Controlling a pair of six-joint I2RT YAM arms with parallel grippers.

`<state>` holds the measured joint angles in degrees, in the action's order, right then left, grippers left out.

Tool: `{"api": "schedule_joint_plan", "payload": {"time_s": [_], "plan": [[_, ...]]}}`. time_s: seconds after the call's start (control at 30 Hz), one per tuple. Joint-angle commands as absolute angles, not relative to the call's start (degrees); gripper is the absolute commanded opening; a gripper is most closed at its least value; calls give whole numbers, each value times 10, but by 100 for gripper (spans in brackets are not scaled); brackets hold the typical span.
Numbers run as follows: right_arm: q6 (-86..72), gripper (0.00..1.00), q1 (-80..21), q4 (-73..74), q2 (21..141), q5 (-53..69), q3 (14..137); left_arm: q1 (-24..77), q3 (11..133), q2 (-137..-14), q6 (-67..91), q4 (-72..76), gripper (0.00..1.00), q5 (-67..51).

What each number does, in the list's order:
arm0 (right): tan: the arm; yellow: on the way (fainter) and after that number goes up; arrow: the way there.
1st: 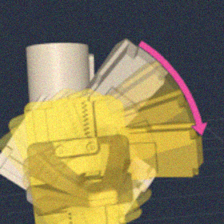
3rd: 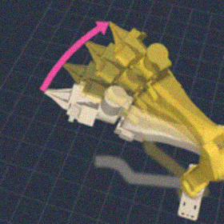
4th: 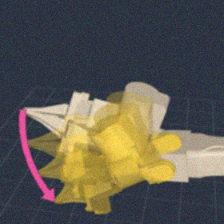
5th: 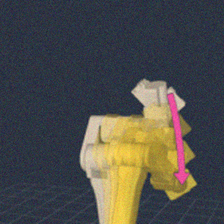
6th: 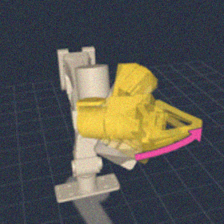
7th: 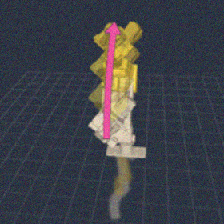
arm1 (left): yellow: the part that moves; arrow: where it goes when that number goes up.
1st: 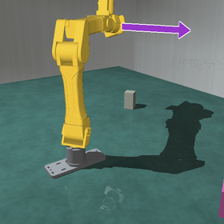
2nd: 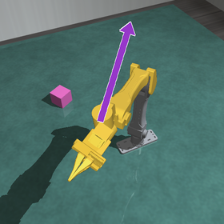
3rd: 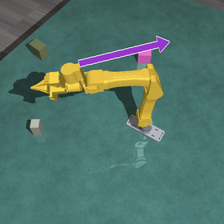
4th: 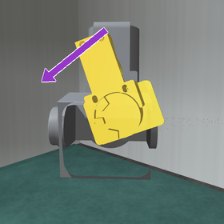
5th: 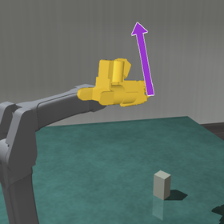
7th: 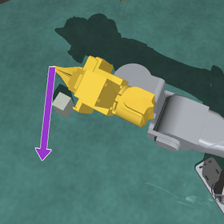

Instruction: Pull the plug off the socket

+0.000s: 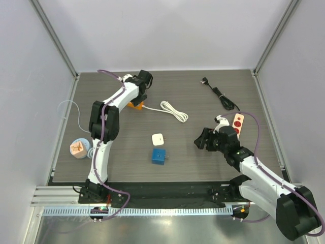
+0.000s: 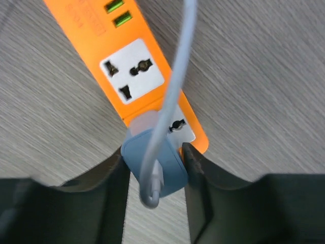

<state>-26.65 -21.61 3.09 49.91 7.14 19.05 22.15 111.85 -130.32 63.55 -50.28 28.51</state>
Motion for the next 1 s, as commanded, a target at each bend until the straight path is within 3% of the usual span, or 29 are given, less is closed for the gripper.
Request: {"api": "schedule_joint_plan", "payload": {"time_s": [0.0, 0.07, 0.27, 0.7, 0.97], "plan": [[-254, 72, -223, 3, 513, 63, 213, 224, 1093, -1261, 600, -459, 36, 318], [-253, 72, -228, 3, 532, 64, 228, 227, 1063, -1237, 559, -434, 22, 324], [-255, 72, -244, 8, 599, 81, 301, 228, 999, -1190, 511, -402, 0, 303], [-258, 74, -247, -9, 829, 174, 547, 230, 776, -1036, 447, -159, 0, 91], [-288, 75, -243, -32, 974, 223, 650, 261, 687, -998, 469, -40, 0, 33]]}}
